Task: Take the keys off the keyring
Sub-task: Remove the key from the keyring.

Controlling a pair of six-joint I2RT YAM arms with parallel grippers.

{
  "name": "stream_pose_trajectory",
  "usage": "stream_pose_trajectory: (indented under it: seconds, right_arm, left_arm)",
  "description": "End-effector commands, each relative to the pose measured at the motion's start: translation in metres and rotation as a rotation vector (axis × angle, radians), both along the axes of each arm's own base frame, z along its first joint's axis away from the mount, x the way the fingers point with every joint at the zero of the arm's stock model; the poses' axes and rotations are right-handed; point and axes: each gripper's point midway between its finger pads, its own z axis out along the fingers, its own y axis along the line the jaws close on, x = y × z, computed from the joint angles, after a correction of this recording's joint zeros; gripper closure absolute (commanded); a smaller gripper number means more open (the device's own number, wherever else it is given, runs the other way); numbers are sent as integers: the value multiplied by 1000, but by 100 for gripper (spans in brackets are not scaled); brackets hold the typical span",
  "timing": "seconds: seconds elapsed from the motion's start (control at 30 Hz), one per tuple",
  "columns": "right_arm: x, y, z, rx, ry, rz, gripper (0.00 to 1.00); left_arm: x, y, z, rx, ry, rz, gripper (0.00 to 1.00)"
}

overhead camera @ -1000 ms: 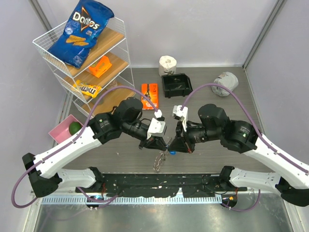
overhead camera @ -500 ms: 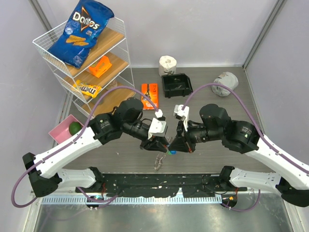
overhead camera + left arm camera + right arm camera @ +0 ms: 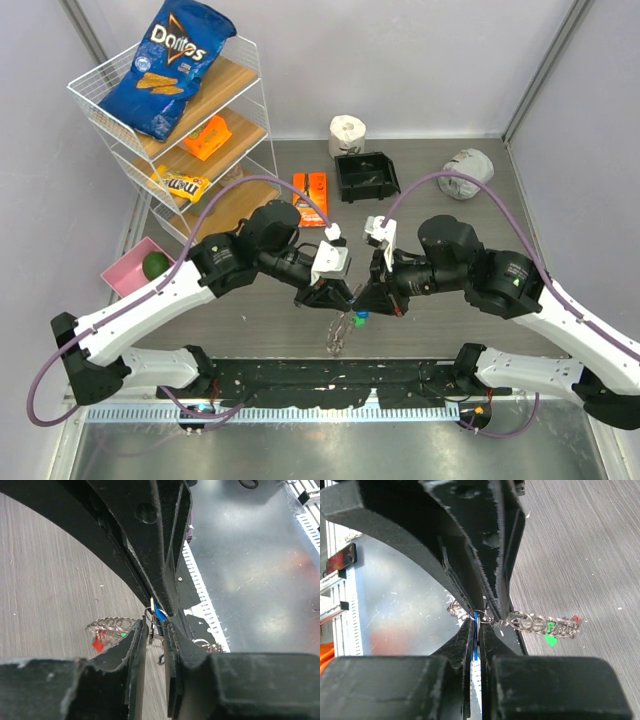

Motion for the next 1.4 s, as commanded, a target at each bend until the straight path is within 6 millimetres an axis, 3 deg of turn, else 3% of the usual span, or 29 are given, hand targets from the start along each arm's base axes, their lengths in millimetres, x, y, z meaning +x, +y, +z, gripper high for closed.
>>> stream_pose_trajectory:
  seconds: [0.0, 0.07, 0.1, 0.33, 0.5, 0.73, 1.0, 1.37]
  right_arm:
    - [-8, -1, 72, 214, -121, 32, 95]
    - [-8, -2, 74, 219, -123, 31, 95]
    - [-8, -2, 73, 218, -121, 29, 95]
    - [-5, -11, 82, 220, -146, -12, 95]
    - [11, -28, 73, 159, -145, -162, 95]
    - [23, -33, 59, 129, -110, -234, 95]
    - [32, -31, 49, 112, -54, -259, 95]
    - [36, -15, 30, 161, 149, -198, 95]
  left_arm:
    - [5, 4, -9, 34, 0, 44, 84]
    - [5, 4, -8, 40, 4, 44, 98]
    - [5, 4, -9, 49, 9, 43, 100]
    - [8, 4, -12, 84, 30, 64, 100]
    - [8, 6, -3, 30, 1, 85, 100]
    - [6, 12, 8, -11, -30, 95, 100]
    - [-6, 22, 10, -56, -112, 40, 100]
    - [-6, 29, 13, -118, -218, 63, 100]
